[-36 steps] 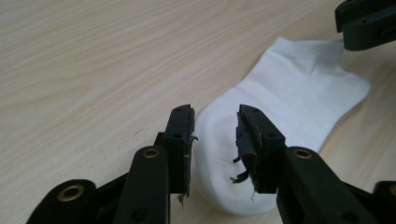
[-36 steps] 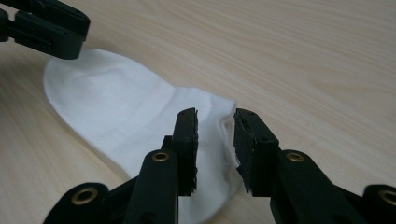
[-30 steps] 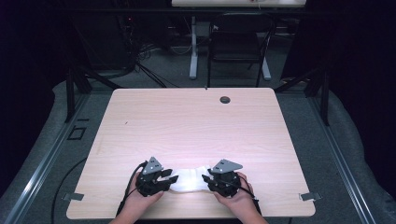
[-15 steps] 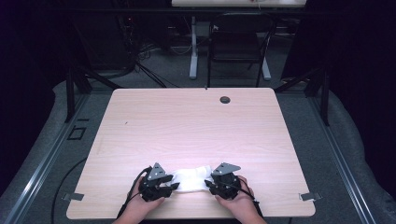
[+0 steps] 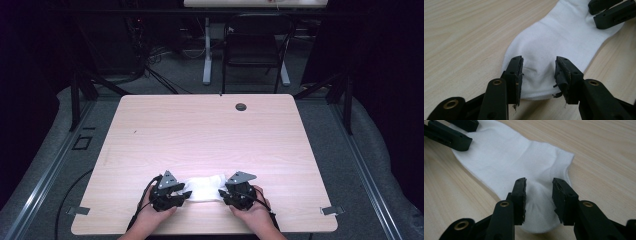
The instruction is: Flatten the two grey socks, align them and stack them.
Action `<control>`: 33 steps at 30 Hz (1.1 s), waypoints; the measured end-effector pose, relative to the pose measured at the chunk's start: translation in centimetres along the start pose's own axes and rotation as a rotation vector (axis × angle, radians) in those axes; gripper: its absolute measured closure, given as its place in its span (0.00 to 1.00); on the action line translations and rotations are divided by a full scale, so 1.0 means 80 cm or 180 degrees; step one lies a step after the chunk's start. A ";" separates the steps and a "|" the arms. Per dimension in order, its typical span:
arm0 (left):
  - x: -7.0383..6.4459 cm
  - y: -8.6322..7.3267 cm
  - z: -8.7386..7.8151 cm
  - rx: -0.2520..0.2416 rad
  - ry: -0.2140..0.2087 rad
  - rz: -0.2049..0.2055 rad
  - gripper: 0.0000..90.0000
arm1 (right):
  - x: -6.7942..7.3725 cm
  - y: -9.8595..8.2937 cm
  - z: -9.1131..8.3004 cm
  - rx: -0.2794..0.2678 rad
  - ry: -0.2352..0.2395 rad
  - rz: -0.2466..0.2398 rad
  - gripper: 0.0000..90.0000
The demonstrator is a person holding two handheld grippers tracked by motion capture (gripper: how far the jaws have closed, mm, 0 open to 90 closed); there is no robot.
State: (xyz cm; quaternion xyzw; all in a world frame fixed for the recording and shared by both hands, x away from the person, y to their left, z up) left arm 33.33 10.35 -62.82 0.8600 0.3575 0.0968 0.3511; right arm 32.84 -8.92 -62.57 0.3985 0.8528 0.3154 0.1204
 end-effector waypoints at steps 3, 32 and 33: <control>0.005 0.003 0.003 -0.0012 0.0010 0.0011 0.64 | -0.003 0.005 0.003 0.0020 -0.0022 -0.0008 0.71; 0.022 0.023 -0.023 -0.0297 0.0046 -0.0118 0.49 | 0.005 0.037 -0.013 -0.0285 0.0023 -0.0140 0.61; 0.024 0.024 -0.026 -0.0307 0.0074 -0.0134 0.49 | 0.006 0.038 -0.015 -0.0279 0.0027 -0.0152 0.61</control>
Point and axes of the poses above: each handheld gripper's, and its own axes: z roughly forward along the jaws, y roughly out of its top, x roughly to its left, the point moved 7 cm from there along z, roughly forward along the jaws, and after that the axes turned 6 degrees about x, right-handed, at the moved point
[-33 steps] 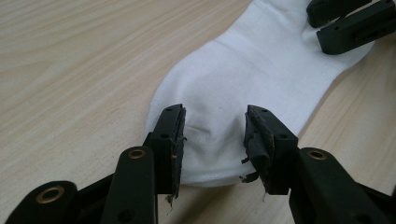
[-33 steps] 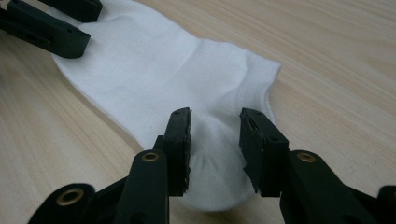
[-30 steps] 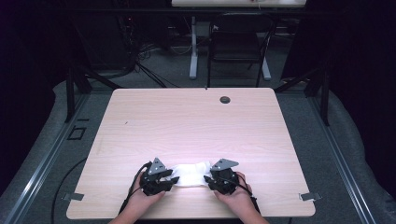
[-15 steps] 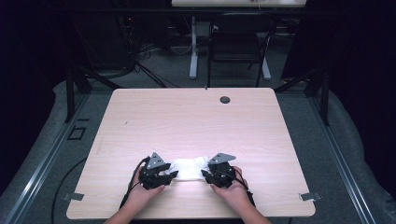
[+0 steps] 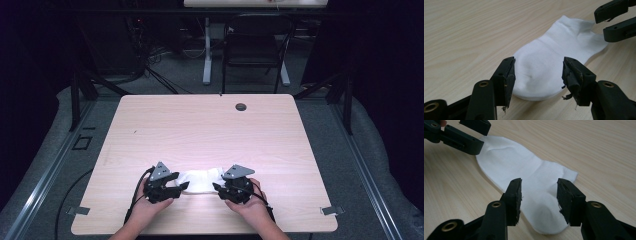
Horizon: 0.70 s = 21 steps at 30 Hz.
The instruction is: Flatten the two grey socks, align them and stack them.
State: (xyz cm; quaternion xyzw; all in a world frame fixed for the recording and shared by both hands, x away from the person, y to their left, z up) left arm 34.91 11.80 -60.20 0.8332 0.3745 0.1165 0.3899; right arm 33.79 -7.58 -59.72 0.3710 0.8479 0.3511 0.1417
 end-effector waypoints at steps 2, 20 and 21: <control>0.001 0.001 -0.004 -0.0014 -0.0020 -0.0015 0.49 | 0.002 0.002 -0.003 0.0024 0.0048 -0.0016 0.60; 0.021 0.000 -0.042 -0.0094 0.0133 -0.0003 0.46 | -0.017 -0.001 -0.046 -0.0286 0.0006 0.0173 0.46; 0.022 -0.001 -0.043 -0.0089 0.0137 -0.0003 0.46 | -0.019 -0.002 -0.050 -0.0309 -0.0012 0.0181 0.45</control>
Point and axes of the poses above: each handheld gripper's, and its own axes: z roughly forward along the jaws, y roughly out of its top, x roughly to its left, the point moved 7 cm from there along z, roughly forward along the jaws, and after that the axes turned 6 degrees about x, right-handed, at the moved point
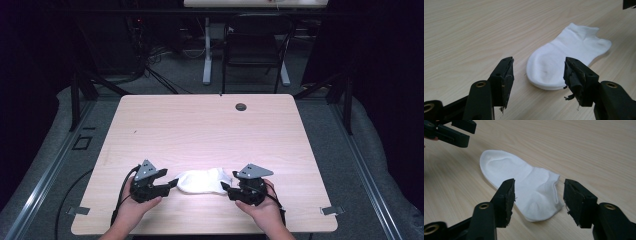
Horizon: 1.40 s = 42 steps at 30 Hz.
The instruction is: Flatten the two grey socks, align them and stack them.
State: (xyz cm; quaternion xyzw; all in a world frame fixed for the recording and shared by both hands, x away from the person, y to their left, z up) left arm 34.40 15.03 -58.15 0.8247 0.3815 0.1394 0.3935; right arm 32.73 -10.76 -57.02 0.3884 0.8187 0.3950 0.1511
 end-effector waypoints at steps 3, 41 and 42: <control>0.006 -0.004 -0.006 0.0018 0.0040 0.0015 0.45 | -0.007 -0.005 -0.007 -0.0018 -0.0073 0.0007 0.42; 0.035 -0.043 0.011 0.0248 0.0195 0.0025 0.41 | -0.015 -0.053 0.022 0.0257 -0.0292 -0.0139 0.37; 0.035 -0.043 0.012 0.0240 0.0198 0.0032 0.41 | -0.015 -0.053 0.022 0.0263 -0.0294 -0.0132 0.37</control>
Point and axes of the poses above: each handheld gripper's, and its own axes: z roughly forward along the jaws, y roughly out of its top, x roughly to its left, the point moved 7 cm from there along z, roughly forward along the jaws, and after that the axes turned 6 degrees about x, right-handed, at the moved point
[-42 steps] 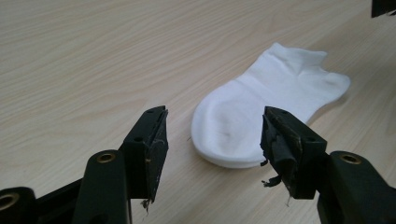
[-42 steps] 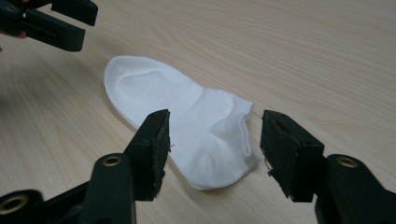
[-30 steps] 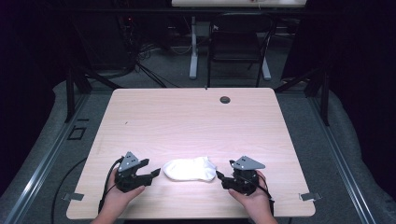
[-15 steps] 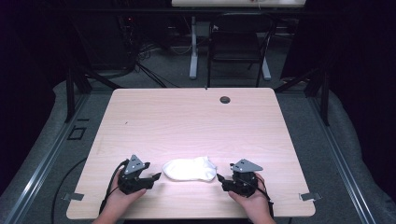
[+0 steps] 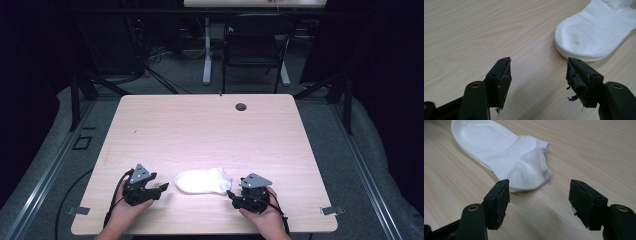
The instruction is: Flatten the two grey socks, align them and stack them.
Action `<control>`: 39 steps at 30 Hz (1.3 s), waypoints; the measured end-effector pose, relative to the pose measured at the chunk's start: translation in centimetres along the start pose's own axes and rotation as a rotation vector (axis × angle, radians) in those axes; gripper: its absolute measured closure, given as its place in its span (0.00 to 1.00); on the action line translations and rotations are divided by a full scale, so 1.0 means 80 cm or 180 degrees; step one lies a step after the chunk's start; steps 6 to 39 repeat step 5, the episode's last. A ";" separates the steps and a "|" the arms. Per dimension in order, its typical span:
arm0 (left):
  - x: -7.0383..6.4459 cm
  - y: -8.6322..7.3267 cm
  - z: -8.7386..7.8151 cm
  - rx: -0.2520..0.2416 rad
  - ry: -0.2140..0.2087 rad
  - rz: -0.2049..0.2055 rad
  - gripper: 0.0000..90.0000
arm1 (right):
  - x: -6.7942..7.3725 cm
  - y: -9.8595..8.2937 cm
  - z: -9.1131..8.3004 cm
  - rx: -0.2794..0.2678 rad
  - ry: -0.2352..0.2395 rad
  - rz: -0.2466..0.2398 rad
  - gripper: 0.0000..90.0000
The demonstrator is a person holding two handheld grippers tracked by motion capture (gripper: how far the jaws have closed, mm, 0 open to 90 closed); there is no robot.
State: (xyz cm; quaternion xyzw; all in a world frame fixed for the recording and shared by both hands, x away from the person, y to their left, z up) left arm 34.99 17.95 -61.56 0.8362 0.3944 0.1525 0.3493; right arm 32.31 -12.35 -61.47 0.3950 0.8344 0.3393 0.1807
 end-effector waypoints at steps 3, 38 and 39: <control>-0.001 0.000 0.000 -0.0010 -0.0007 0.0001 0.41 | -0.001 -0.001 0.001 0.0010 0.0017 0.0034 0.36; -0.001 0.001 -0.001 -0.0022 -0.0010 0.0000 0.41 | -0.002 -0.001 0.002 0.0010 0.0013 0.0042 0.36; -0.001 0.001 -0.001 -0.0022 -0.0010 0.0000 0.41 | -0.002 -0.001 0.002 0.0010 0.0013 0.0042 0.36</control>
Point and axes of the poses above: each handheld gripper's, and its own axes: z roughly forward along the jaws, y roughly out of its top, x roughly to its left, the point moved 7 cm from there along z, roughly forward along the jaws, and after that the axes turned 6 degrees about x, right-handed, at the moved point
